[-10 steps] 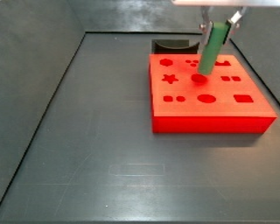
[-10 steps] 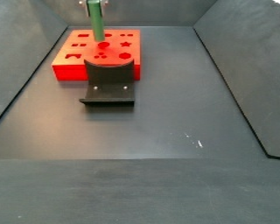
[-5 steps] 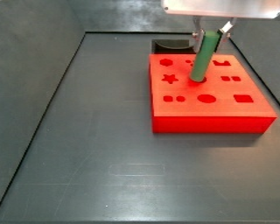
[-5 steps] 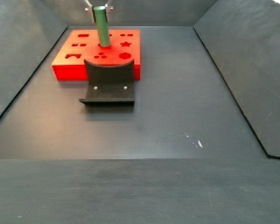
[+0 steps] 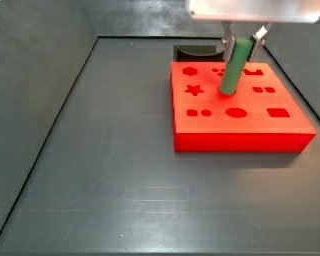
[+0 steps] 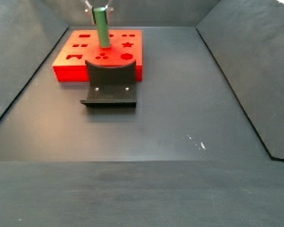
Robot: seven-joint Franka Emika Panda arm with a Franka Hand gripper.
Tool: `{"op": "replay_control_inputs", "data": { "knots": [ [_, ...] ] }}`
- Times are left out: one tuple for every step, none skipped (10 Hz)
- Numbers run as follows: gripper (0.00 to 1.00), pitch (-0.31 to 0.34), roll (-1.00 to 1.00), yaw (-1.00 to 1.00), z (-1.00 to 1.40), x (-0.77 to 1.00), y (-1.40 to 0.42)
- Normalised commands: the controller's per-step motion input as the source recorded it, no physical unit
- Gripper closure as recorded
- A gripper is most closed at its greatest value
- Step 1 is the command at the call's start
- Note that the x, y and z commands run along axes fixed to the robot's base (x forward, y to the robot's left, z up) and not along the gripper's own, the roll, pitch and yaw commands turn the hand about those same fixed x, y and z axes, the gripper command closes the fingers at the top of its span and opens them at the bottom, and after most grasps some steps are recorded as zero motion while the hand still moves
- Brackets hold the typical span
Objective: Insert the round object.
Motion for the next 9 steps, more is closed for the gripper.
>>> {"op": "replay_control_inputs", "data": {
  "knots": [
    [1.00,0.000,0.03,0.01,-0.25,0.30,0.00],
    [1.00,-0.083,0.01,0.00,-0.48,0.02,0.00],
    [1.00,-0.230,0.00,0.00,-0.78,0.00,0.00],
    [1.00,-0.216,0.06,0.00,-0.79,0.00,0.00],
    [1.00,-0.214,0.09,0.00,-0.80,-0.05,0.00],
    [1.00,-0.211,0.07,-0.05,-0.84,-0.25,0.00],
    [1.00,-0.244,0.00,-0.13,-0.71,-0.40,0.00],
    [1.00,0.000,-0.01,0.00,-0.03,0.00,0.00],
    [1.00,0.000,0.00,0.00,0.00,0.00,0.00]
  ]
}}
